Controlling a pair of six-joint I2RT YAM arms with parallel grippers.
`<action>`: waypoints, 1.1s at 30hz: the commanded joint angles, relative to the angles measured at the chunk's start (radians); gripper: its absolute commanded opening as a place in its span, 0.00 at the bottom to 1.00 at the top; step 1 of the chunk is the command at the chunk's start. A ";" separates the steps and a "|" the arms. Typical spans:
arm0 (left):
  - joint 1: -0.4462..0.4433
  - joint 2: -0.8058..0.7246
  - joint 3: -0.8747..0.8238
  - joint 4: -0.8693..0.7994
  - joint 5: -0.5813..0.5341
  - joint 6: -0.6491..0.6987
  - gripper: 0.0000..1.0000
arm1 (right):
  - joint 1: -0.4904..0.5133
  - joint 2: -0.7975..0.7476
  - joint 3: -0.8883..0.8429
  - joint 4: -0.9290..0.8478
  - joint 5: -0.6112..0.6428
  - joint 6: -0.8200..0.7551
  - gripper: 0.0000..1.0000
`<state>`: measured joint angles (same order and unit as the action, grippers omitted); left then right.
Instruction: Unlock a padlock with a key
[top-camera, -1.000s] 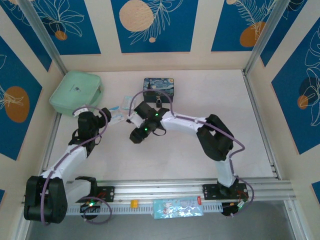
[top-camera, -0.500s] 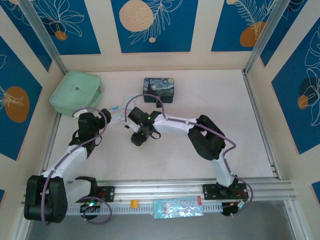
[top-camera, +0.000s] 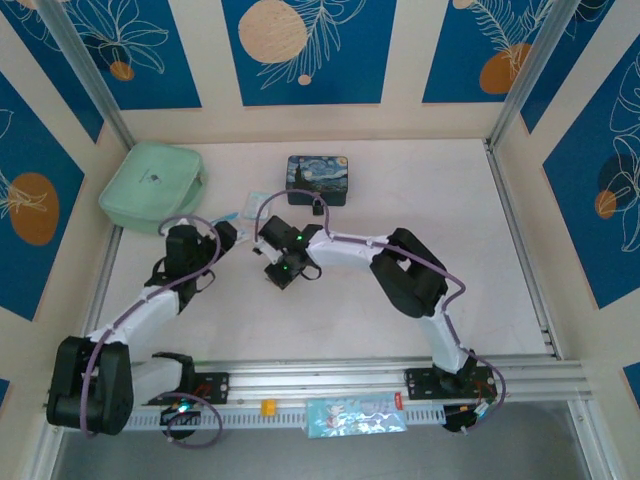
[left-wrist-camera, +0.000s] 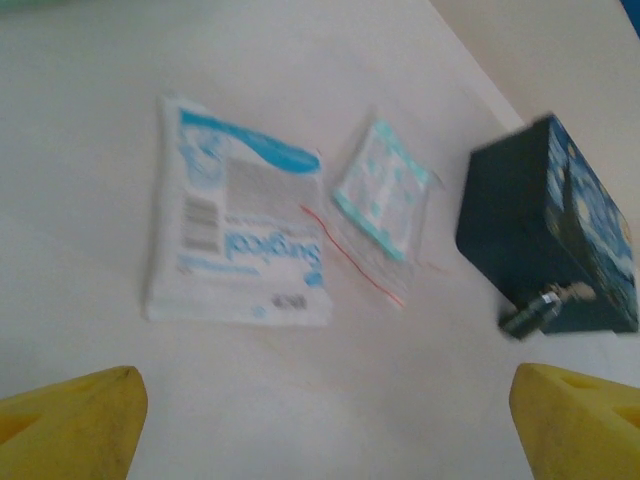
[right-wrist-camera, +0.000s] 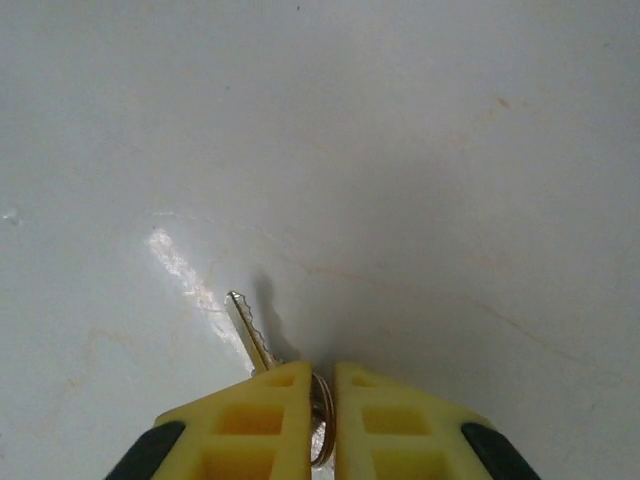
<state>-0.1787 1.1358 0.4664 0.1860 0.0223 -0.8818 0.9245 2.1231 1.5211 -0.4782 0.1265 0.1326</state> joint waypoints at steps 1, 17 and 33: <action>-0.075 0.019 -0.011 -0.006 0.039 -0.086 0.92 | -0.031 -0.041 -0.063 0.013 -0.051 0.073 0.08; -0.309 0.074 -0.049 0.006 -0.109 -0.244 0.89 | -0.084 -0.195 -0.296 0.013 -0.041 0.284 0.00; -0.394 0.240 -0.008 0.330 0.033 -0.269 0.82 | -0.287 -0.398 -0.544 0.305 -0.409 0.667 0.00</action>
<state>-0.5396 1.3685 0.4408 0.4194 0.0265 -1.1458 0.6655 1.7725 1.0019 -0.2657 -0.1562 0.6903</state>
